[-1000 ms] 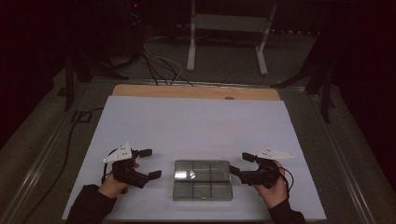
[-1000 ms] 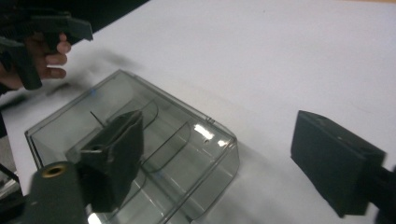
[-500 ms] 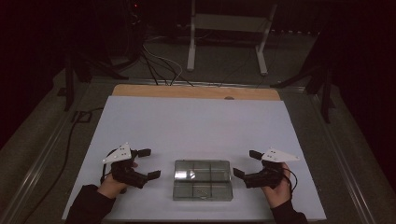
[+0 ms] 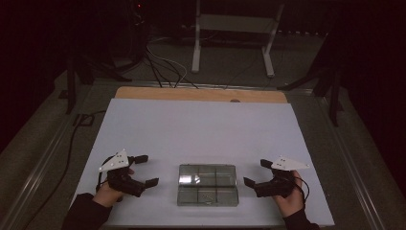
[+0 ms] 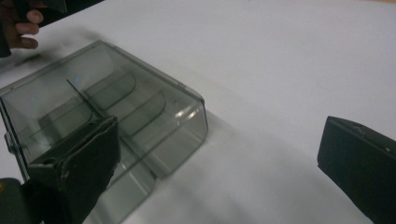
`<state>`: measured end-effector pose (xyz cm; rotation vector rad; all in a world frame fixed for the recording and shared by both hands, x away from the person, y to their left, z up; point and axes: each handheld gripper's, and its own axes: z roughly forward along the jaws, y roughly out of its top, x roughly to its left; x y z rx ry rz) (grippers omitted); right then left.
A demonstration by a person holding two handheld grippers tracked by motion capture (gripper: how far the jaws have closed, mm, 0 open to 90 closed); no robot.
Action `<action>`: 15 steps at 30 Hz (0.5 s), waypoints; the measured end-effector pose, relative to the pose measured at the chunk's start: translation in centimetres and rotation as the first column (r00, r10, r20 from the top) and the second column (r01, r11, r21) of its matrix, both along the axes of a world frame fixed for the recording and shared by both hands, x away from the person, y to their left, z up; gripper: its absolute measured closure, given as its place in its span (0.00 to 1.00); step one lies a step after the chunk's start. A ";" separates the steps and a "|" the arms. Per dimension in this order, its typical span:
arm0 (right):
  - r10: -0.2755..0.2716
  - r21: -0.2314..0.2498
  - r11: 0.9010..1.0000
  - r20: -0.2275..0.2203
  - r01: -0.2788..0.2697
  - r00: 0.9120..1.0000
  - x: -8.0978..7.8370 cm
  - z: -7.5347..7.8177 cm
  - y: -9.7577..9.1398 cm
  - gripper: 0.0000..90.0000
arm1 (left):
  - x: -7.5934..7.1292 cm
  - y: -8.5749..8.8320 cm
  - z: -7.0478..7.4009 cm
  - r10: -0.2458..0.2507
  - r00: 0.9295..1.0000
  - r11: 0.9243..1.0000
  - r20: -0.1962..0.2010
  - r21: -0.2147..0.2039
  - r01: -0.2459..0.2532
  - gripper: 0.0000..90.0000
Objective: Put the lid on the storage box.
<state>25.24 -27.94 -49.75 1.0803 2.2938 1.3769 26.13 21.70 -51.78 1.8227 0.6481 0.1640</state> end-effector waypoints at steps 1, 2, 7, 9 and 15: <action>0.000 -0.004 1.000 -0.010 0.000 1.000 -0.1 -0.1 -0.2 0.00 | -0.1 0.1 0.0 0.004 1.000 1.000 0.000 0.003 -0.004 0.01; 0.003 -0.007 1.000 -0.018 -0.003 1.000 -0.1 -0.2 -0.4 0.00 | -0.2 0.2 -0.1 0.007 1.000 1.000 -0.002 0.006 -0.007 0.01; -0.022 -0.016 1.000 -0.022 0.021 1.000 -0.5 -0.5 -1.5 0.00 | -0.4 0.6 -0.4 0.019 1.000 0.999 -0.006 0.025 -0.019 0.01; -0.045 -0.017 0.999 -0.019 0.045 0.999 -0.6 -0.5 -2.1 0.00 | -0.2 0.7 -0.5 0.025 1.000 0.999 -0.011 0.022 -0.025 0.01; -0.083 -0.025 0.996 -0.028 0.082 0.996 -0.4 -0.9 -2.7 0.00 | 0.1 1.0 -0.7 0.050 0.999 0.999 -0.021 0.011 -0.050 0.01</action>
